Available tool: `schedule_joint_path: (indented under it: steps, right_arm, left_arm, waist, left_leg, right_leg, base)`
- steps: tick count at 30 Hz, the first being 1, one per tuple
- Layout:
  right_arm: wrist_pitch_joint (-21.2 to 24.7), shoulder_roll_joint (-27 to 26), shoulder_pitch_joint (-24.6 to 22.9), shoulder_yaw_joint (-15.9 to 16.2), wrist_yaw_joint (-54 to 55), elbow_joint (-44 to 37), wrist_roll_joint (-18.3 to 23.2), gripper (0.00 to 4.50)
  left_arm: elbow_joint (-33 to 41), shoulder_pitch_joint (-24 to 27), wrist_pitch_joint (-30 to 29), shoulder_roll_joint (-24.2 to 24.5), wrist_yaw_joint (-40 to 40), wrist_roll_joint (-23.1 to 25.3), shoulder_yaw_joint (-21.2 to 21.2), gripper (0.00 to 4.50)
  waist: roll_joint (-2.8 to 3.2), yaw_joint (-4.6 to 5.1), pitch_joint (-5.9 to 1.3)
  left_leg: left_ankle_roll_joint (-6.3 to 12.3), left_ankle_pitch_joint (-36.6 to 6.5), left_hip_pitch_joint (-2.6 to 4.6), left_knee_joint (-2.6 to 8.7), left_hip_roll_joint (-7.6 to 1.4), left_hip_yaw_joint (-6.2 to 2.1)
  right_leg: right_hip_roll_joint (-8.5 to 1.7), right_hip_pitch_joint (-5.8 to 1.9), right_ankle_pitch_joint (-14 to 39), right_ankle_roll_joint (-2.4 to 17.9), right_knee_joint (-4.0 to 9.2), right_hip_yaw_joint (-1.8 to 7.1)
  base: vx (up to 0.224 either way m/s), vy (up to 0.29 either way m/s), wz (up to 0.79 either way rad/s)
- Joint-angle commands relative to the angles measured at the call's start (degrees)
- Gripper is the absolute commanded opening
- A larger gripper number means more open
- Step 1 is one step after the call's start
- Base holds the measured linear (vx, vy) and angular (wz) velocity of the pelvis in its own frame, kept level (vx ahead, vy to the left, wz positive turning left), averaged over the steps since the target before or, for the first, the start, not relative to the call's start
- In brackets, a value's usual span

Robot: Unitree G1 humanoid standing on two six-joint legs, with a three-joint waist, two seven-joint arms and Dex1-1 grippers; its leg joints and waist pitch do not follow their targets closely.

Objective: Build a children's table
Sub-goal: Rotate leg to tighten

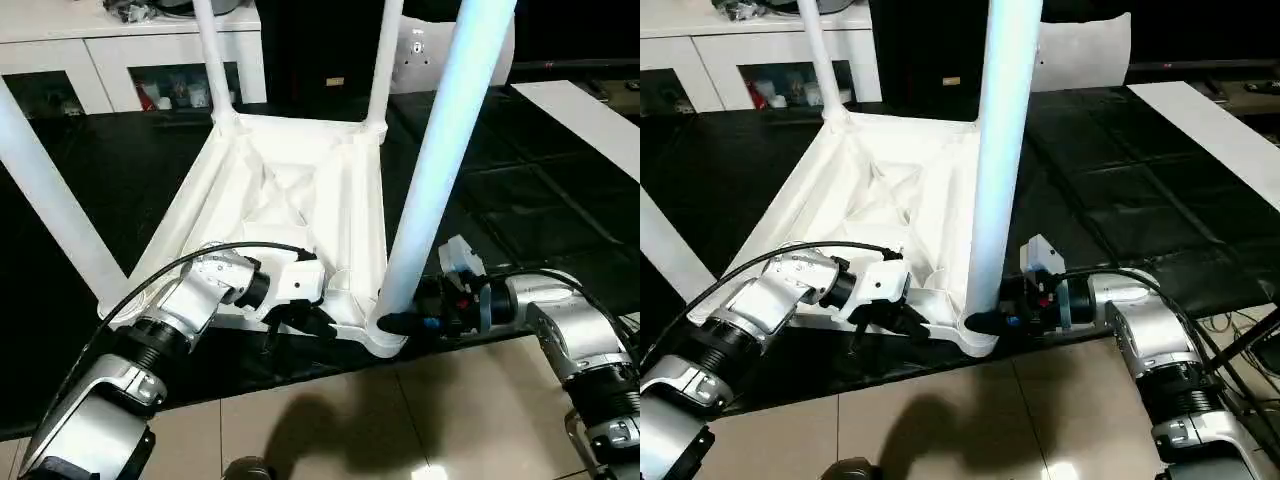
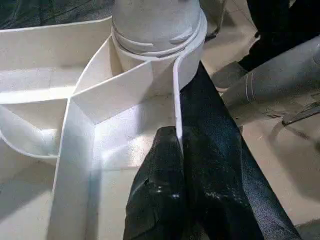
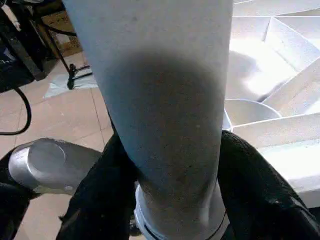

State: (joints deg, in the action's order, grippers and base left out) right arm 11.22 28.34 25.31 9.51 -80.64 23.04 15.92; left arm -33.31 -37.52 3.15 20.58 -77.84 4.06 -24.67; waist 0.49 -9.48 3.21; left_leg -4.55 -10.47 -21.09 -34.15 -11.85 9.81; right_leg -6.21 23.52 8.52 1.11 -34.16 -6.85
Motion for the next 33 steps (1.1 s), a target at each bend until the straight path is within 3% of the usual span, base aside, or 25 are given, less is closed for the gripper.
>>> schedule_joint_path:
  steps: [1, 7, 10, 11, 14, 15, 17, 18, 20, 21, 22, 23, 24, 25, 26, 27, 30, 33]
  right_arm:
    - [1.5, 0.4, -0.3, 0.5, -1.8, -1.0, 1.6, 2.00]
    - [6.2, -1.1, -1.5, -0.4, 2.1, -3.8, 2.5, 1.97]
    - [9.0, -3.1, -1.2, -0.6, 6.9, -3.8, 1.7, 1.97]
    - [9.5, -5.2, -0.3, -0.8, 12.7, -2.4, -0.6, 1.97]
    - [10.4, -9.3, 1.8, -2.0, 23.1, 1.3, -3.6, 1.97]
    - [11.3, -11.1, 3.1, -3.0, 27.3, 3.2, -4.1, 1.96]
    - [12.1, -13.2, 4.6, -4.3, 31.9, 5.4, -4.4, 1.96]
    - [12.6, -16.4, 7.5, -6.6, 40.3, 10.2, -4.6, 1.96]
    - [11.3, -19.4, 10.6, -8.6, 49.2, 15.7, -5.2, 1.96]
    - [8.8, -20.8, 11.9, -9.5, 52.1, 18.0, -5.8, 1.96]
    - [7.6, -21.6, 12.6, -10.2, 52.9, 19.2, -5.5, 1.96]
    - [6.6, -22.9, 13.6, -11.6, 54.0, 20.8, -4.5, 2.52]
    - [6.1, -23.5, 14.0, -12.1, 54.4, 21.4, -4.1, 2.66]
    - [5.7, -24.0, 14.4, -12.5, 54.8, 22.0, -4.1, 2.66]
    - [5.4, -24.3, 14.6, -12.7, 55.0, 22.3, -4.3, 2.72]
    - [5.1, -24.1, 14.2, -12.3, 54.6, 21.7, -5.0, 2.86]
    - [3.7, -23.0, 13.0, -11.3, 53.2, 20.5, -6.3, 3.21]
    - [1.6, -19.4, 9.2, -10.4, 49.1, 15.7, -6.7, 3.54]
  left_arm:
    - [1.4, -0.1, 0.1, -0.6, -1.6, 0.2, -1.8, 0.00]
    - [2.3, 0.3, -5.9, -2.3, 2.4, -1.1, 0.6, 0.00]
    - [2.4, 0.1, -8.7, -3.6, 5.2, -1.1, 1.5, 0.00]
    - [2.6, -0.1, -11.7, -5.2, 8.6, -1.2, 2.6, 0.00]
    - [2.9, 0.0, -15.9, -8.0, 14.1, -1.2, 3.9, 0.00]
    - [2.9, -0.1, -17.5, -9.4, 16.4, -1.1, 4.3, 0.00]
    - [2.9, -0.3, -19.1, -10.8, 18.7, -0.9, 4.9, 0.00]
    - [1.9, -1.3, -21.1, -13.5, 23.6, -0.7, 6.3, 0.00]
    - [0.2, -2.7, -22.5, -16.2, 29.1, -0.5, 7.9, 0.00]
    - [-0.7, -3.6, -23.2, -17.7, 32.7, -0.1, 9.0, 0.00]
    - [-1.1, -4.0, -23.1, -18.2, 33.8, 0.1, 9.3, 0.00]
    - [-1.6, -4.4, -22.7, -18.4, 34.5, 0.6, 9.3, 0.00]
    - [-1.6, -4.5, -22.3, -18.3, 34.5, 0.8, 9.0, 0.00]
    - [-1.5, -4.4, -22.2, -18.2, 34.5, 1.2, 8.8, 0.00]
    - [-1.3, -4.4, -22.3, -18.2, 34.5, 1.4, 8.7, 0.00]
    - [-0.6, -3.9, -22.1, -17.7, 33.9, 1.7, 8.4, 0.00]
    - [0.4, -3.0, -20.7, -16.0, 32.1, 2.2, 7.6, 0.00]
    - [-0.5, -2.3, -16.9, -12.6, 29.1, 3.0, 6.0, 0.00]
  waist:
    - [-0.59, 0.42, -4.51]
    - [-0.65, 0.35, -4.47]
    - [-0.66, 0.60, -4.13]
    - [-0.53, 0.87, -3.98]
    - [-0.84, 2.00, -3.56]
    - [-0.80, 3.42, -3.38]
    - [-0.75, 4.46, -3.28]
    - [-0.54, 5.41, -3.54]
    - [-0.37, 6.72, -3.44]
    - [0.00, 7.37, -3.69]
    - [0.21, 7.96, -3.91]
    - [0.74, 7.83, -4.08]
    - [0.22, 8.08, -4.14]
    - [0.00, 8.04, -4.12]
    - [0.07, 7.59, -4.34]
    - [-0.53, 6.97, -4.33]
    - [-0.24, 6.11, -4.60]
    - [-0.35, 5.10, -4.61]
  left_leg:
    - [3.12, -10.4, 0.48, 3.89, -1.74, 0.02]
    - [3.02, -10.1, 0.43, 3.89, -1.73, 0.05]
    - [2.04, -12.1, 0.57, 4.13, -1.59, -0.04]
    - [1.40, -13.3, 0.61, 4.29, -1.54, -0.11]
    - [-0.23, -16.8, 0.94, 4.24, -0.94, -0.37]
    - [-0.79, -17.9, 0.35, 4.36, -0.69, -0.71]
    - [-1.20, -19.4, 0.63, 4.12, -0.51, -0.84]
    - [-0.58, -19.2, 0.27, 3.96, -0.22, -0.96]
    - [-0.91, -19.9, 0.05, 3.93, -0.29, -1.22]
    - [-0.91, -21.6, 0.47, 3.81, -0.44, -1.47]
    - [-0.12, -22.1, 0.43, 3.98, -0.74, -1.75]
    - [0.26, -22.1, 0.39, 4.21, -0.95, -1.89]
    - [1.12, -21.5, 0.00, 4.44, -0.93, -1.86]
    - [1.51, -21.2, 0.27, 4.38, -0.89, -1.61]
    - [1.75, -19.0, 0.73, 4.05, -0.82, -1.20]
    - [2.33, -16.6, 0.46, 4.16, -0.95, -0.98]
    - [3.07, -13.1, 0.25, 4.10, -1.18, -0.76]
    - [3.90, -10.4, 0.10, 3.94, -1.01, -0.41]
  right_leg:
    - [-2.91, -3.36, 16.1, 10.7, 3.62, 3.04]
    - [-2.89, -3.46, 16.4, 10.4, 3.65, 3.08]
    - [-2.95, -3.34, 21.0, 9.2, 4.24, 2.95]
    - [-2.99, -3.26, 23.2, 8.5, 4.52, 2.88]
    - [-3.19, -3.11, 32.1, 5.4, 5.80, 2.13]
    - [-3.08, -3.45, 35.9, 3.1, 6.23, 1.55]
    - [-3.07, -3.17, 37.9, 2.0, 6.89, 1.00]
    - [-3.05, -3.65, 38.2, 0.5, 7.41, 0.54]
    - [-2.84, -3.57, 37.6, 0.8, 7.48, -0.13]
    - [-2.92, -3.62, 36.6, 0.6, 7.91, -0.66]
    - [-3.14, -3.97, 32.8, 1.8, 7.70, -0.79]
    - [-3.21, -4.14, 30.7, 2.6, 7.55, -0.69]
    - [-2.94, -4.08, 26.0, 4.7, 6.99, -0.34]
    - [-3.00, -3.82, 25.6, 5.5, 7.11, -0.09]
    - [-3.33, -3.46, 22.9, 7.8, 6.82, 0.53]
    - [-3.02, -3.57, 20.7, 9.1, 6.16, 0.82]
    - [-3.22, -3.80, 17.8, 10.1, 5.37, 1.19]
    - [-3.06, -3.87, 15.1, 10.4, 5.00, 1.45]
  base:
    - [0.000, 0.000, 0.00]
    - [0.000, 0.000, 0.00]
    - [0.000, 0.000, 0.00]
    - [0.000, 0.000, 0.00]
    - [0.000, 0.000, 0.00]
    - [0.000, 0.000, 0.00]
    - [0.000, 0.000, 0.00]
    - [0.000, 0.000, 0.00]
    - [0.000, 0.000, 0.00]
    - [0.000, 0.000, 0.00]
    - [0.000, 0.000, 0.00]
    - [0.000, 0.000, 0.00]
    - [0.000, 0.000, 0.00]
    - [0.000, 0.000, 0.00]
    - [0.000, 0.000, 0.00]
    - [0.000, 0.000, 0.00]
    - [0.000, 0.000, 0.00]
    - [0.000, 0.000, 0.00]
